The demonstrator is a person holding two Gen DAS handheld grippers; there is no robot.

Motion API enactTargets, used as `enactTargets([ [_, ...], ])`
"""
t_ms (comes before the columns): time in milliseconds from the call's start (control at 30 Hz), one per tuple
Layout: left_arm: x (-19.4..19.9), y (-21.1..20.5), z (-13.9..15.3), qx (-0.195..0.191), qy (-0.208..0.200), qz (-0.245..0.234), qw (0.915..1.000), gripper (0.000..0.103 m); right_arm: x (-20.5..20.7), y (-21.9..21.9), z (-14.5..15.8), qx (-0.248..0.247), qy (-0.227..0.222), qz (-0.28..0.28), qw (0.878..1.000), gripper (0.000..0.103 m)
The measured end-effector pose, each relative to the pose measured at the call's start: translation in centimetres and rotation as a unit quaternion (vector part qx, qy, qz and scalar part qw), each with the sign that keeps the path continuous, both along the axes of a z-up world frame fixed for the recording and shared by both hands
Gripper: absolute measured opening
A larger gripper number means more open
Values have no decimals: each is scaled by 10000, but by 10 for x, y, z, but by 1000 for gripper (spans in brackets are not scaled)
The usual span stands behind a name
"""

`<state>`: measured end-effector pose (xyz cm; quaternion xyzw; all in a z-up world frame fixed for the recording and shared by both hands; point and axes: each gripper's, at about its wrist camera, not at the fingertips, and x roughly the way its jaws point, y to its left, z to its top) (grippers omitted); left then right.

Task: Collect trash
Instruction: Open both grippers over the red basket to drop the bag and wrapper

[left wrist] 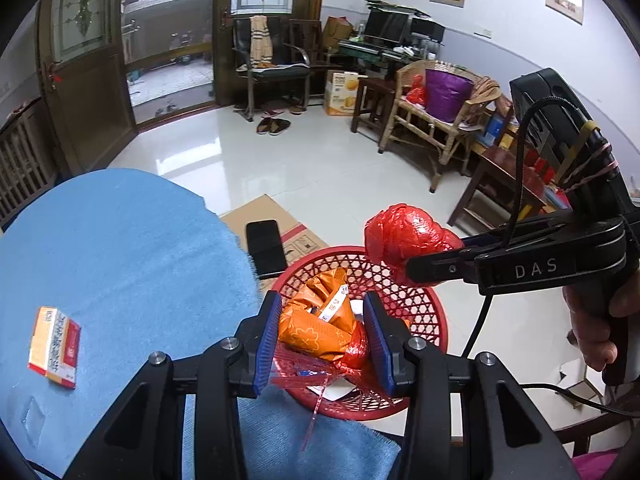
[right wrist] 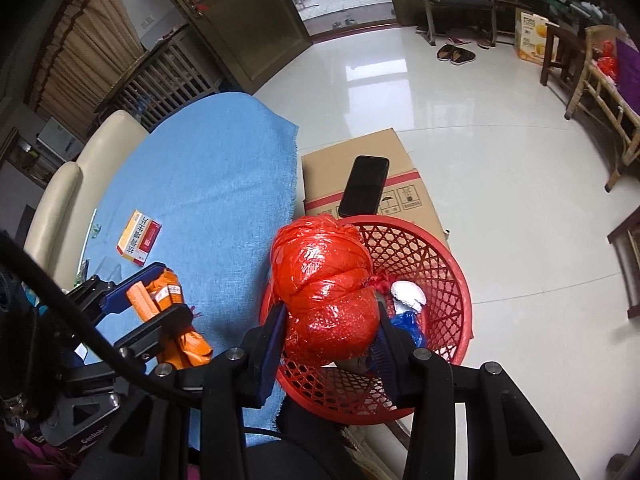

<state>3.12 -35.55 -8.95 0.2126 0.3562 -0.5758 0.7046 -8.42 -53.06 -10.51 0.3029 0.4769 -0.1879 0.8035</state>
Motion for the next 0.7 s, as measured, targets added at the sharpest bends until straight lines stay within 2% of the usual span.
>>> enactTargets([
  [233,3,-4,-13,-7,290,-195,9994,45,7,4,-12,113,313,-70,9994,45],
  [333,5,-4,-17,-7,414,-222,9989,56,13,4,-22,219,503,-19,9985,48],
  [367,5,-4,-17,-29,425,-204,9989,64,14,3,-25,231,564,-18,9981,49],
  [400,7,-2,-16,-74,431,-180,9989,66,14,2,-27,237,607,-37,9979,51],
  [567,16,9,-13,-200,436,-70,9988,67,14,-4,-32,440,518,-240,9974,55],
  [700,22,22,-12,-238,331,68,9991,67,19,-2,-31,347,550,-243,9976,55],
])
